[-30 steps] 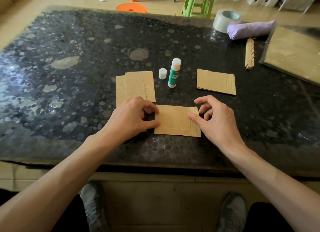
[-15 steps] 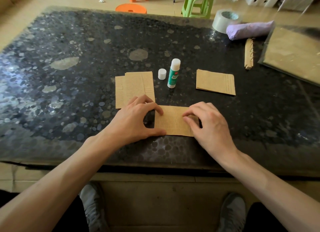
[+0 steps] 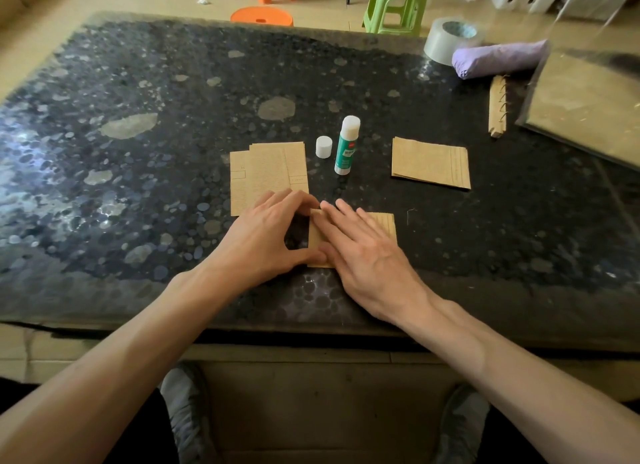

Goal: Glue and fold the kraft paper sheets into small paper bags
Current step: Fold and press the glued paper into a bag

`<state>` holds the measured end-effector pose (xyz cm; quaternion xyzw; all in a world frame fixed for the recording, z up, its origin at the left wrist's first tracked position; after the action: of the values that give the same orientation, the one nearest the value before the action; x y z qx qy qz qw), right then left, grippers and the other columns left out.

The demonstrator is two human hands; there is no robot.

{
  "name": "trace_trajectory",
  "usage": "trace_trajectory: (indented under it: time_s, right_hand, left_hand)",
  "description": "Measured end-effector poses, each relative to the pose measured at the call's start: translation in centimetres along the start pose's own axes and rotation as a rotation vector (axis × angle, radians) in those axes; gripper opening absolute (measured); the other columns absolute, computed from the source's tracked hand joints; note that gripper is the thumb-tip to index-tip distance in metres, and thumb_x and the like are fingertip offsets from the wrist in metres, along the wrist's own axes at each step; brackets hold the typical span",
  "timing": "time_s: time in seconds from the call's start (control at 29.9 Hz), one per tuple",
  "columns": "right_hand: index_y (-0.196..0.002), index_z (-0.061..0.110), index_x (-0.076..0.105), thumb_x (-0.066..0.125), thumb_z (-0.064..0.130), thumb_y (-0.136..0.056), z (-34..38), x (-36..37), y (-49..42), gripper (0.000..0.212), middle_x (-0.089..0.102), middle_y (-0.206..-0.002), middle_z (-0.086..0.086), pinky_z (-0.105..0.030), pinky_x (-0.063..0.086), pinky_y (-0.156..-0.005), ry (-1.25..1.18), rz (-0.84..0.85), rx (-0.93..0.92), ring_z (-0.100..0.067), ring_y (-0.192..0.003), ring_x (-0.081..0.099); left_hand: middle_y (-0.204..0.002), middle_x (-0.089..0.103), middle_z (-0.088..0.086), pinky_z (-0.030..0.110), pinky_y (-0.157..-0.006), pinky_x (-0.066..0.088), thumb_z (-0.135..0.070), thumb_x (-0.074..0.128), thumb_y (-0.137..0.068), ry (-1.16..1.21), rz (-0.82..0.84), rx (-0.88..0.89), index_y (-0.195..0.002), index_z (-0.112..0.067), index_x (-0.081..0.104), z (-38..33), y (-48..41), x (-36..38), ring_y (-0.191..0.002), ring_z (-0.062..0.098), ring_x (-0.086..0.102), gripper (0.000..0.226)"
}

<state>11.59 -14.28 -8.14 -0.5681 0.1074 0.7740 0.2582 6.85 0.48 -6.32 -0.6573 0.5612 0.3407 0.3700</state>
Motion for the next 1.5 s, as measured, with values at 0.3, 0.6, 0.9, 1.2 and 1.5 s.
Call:
trace_trajectory:
  time_s: [0.3,0.6,0.9,1.2,1.5]
  right_hand:
    - [-0.165,0.029,-0.012,0.003,0.062,-0.108,-2.6,0.2,0.8,0.067,-0.016,-0.172,0.013,-0.048,-0.007,-0.130,0.199,0.232,0.076,-0.013,-0.157,-0.024]
    - [-0.163,0.031,-0.016,-0.001,0.061,-0.106,-8.2,-2.5,2.2,0.066,-0.021,-0.170,0.013,-0.046,-0.022,-0.122,0.250,0.273,0.394,-0.017,-0.155,-0.027]
    - [-0.152,0.020,0.049,0.043,0.038,-0.110,-7.5,-6.3,1.8,0.046,0.053,-0.154,-0.002,-0.040,0.035,-0.118,0.066,-0.099,0.452,-0.022,-0.145,0.046]
    - [-0.157,0.034,0.039,0.070,0.076,-0.076,-7.0,-5.4,0.7,0.096,0.027,-0.167,0.008,-0.044,0.019,-0.125,-0.028,0.224,0.366,-0.014,-0.155,0.018]
    - [-0.129,0.039,0.065,0.080,0.054,-0.082,-6.8,-6.1,0.2,0.051,0.060,-0.135,0.018,-0.034,0.037,-0.112,-0.277,0.116,0.355,-0.003,-0.132,0.048]
  left_hand:
    - [-0.126,0.052,-0.013,0.027,-0.089,0.035,-0.069,0.068,-0.071,-0.036,0.056,-0.012,-0.141,-0.029,0.049,0.1,0.0,0.3,-0.114,0.006,0.040,0.082]
    - [-0.135,0.044,-0.013,0.028,-0.092,0.036,-0.066,0.067,-0.079,-0.096,0.121,-0.019,-0.143,-0.037,0.050,0.3,-0.1,0.6,-0.124,0.008,0.036,0.072]
    - [-0.151,0.043,-0.012,0.040,-0.113,0.036,-0.077,0.050,-0.083,-0.174,0.059,0.058,-0.155,-0.032,0.037,-0.8,-0.1,0.4,-0.141,0.012,0.033,0.086]
    - [-0.147,0.051,-0.009,0.042,-0.110,0.039,-0.076,0.054,-0.081,-0.179,0.055,0.115,-0.156,-0.032,0.035,-1.2,-0.3,0.7,-0.137,0.014,0.041,0.089]
    - [-0.113,0.052,-0.015,0.029,-0.094,0.055,-0.023,0.082,-0.083,0.247,-0.004,0.068,-0.145,-0.041,0.042,-1.8,-0.1,-0.1,-0.106,0.004,0.057,0.076]
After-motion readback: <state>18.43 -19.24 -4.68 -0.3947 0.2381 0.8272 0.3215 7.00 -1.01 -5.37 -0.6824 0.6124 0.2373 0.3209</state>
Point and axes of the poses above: each hand's wrist, its own y-axis away from the middle knuckle, its own x-axis out of the palm, z = x × y, the point moved 6 cm from there along -y, towards the middle knuckle
